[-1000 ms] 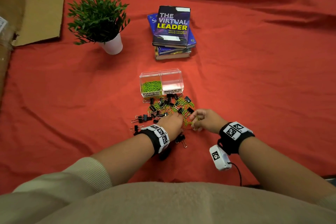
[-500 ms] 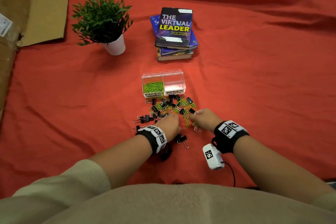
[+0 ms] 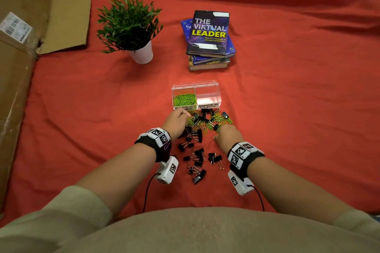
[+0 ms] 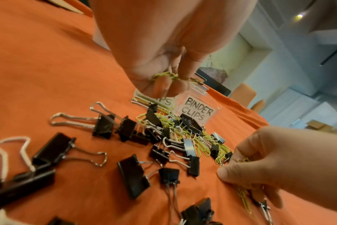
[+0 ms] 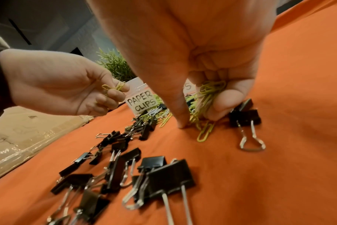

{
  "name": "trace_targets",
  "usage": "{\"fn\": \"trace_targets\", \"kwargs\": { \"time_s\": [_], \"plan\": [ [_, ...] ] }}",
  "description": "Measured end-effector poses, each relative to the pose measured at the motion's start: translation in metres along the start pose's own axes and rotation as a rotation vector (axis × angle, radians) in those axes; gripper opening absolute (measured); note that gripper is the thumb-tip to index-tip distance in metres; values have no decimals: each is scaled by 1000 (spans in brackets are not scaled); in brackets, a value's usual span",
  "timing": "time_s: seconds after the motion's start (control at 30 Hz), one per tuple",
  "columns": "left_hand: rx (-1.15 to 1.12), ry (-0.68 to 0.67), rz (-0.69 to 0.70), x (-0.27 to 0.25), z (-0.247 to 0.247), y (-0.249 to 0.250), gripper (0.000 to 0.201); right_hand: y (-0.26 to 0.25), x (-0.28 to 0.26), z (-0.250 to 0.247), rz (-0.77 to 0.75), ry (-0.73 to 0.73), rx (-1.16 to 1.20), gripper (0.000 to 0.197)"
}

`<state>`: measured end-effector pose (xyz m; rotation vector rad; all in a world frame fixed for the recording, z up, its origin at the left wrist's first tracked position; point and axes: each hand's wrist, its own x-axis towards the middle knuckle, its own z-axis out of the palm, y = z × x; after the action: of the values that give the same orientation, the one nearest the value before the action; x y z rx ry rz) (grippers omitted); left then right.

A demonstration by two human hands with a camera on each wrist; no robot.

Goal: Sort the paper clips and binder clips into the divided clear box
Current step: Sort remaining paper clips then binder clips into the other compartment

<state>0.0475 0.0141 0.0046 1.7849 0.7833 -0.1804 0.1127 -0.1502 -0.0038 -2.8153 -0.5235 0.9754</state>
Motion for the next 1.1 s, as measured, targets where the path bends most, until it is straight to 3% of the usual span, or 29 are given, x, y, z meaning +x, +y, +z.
{"fn": "trace_targets", "kwargs": {
  "time_s": [0.07, 0.2, 0.3, 0.4, 0.53, 0.7, 0.8, 1.0, 1.1],
  "plan": [
    [-77, 17, -53, 1, -3, -3, 31, -1, -1, 3, 0, -15, -7, 13],
    [-138, 10, -131, 6, -5, -8, 24, 0, -7, 8, -42, -14, -53, 15],
    [40, 68, -93, 12, -7, -13, 31, 5, -8, 10, -79, -36, 8, 11],
    [297, 89, -14, 15, -8, -18, 34, 14, -4, 8, -71, -48, 230, 9],
    [639, -2, 147, 13, -6, -20, 11, 16, -2, -20, -39, -149, 576, 14],
    [830, -41, 217, 14, 1, -18, 25, -9, 7, -69, -97, -165, 713, 13],
    [925, -47, 201, 13, 2, -14, 20, -37, 23, -87, -191, -126, 642, 14],
    [1133, -100, 277, 8, 3, -17, 19, -95, 46, -87, -374, -8, 171, 21],
    [1095, -116, 298, 5, 2, -21, 20, -105, 54, -80, -402, -19, 61, 21]
  ]
}}
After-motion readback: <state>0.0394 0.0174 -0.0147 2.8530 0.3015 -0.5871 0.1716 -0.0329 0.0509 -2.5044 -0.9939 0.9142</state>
